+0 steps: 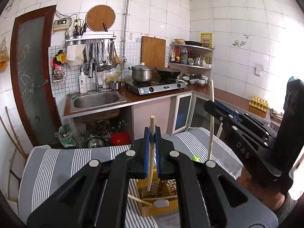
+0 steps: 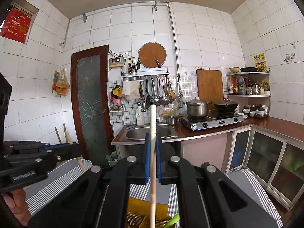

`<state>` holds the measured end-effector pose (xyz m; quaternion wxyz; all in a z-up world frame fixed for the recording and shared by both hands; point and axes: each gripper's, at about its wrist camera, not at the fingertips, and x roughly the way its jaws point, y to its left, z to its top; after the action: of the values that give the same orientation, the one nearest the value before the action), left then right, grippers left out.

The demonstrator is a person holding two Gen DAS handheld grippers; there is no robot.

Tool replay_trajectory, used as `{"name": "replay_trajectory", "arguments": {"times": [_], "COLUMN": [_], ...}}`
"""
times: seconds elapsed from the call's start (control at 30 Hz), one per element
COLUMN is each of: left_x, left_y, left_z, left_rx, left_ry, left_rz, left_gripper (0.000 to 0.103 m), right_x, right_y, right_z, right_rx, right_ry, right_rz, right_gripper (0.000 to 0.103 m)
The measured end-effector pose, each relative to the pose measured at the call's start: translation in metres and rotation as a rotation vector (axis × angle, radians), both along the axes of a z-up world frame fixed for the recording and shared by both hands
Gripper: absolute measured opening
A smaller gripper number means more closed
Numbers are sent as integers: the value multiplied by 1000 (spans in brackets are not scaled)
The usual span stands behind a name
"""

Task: Organize utensils
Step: 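Lower both chopsticks upright into the yellow basket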

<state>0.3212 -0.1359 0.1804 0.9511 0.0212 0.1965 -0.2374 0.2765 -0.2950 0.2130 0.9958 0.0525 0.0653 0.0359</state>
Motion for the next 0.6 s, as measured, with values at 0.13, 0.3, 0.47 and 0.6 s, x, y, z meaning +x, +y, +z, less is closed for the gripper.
{"name": "replay_trajectory", "arguments": {"times": [0.13, 0.3, 0.47, 0.6], "left_x": [8, 15, 17, 18], "left_y": [-3, -8, -15, -19], "left_z": [-8, -15, -22, -25], "left_rx": [0, -2, 9, 26], "left_ry": [0, -11, 7, 17], "left_rz": [14, 39, 40, 41], "left_gripper": [4, 4, 4, 4], "right_x": [4, 10, 16, 22], "right_y": [1, -1, -2, -3], "right_z": [-4, -6, -11, -16], "right_rx": [-1, 1, 4, 9], "right_ry": [8, 9, 8, 11], "right_rz": [-2, -4, -5, -12], "right_gripper": [6, 6, 6, 6]}}
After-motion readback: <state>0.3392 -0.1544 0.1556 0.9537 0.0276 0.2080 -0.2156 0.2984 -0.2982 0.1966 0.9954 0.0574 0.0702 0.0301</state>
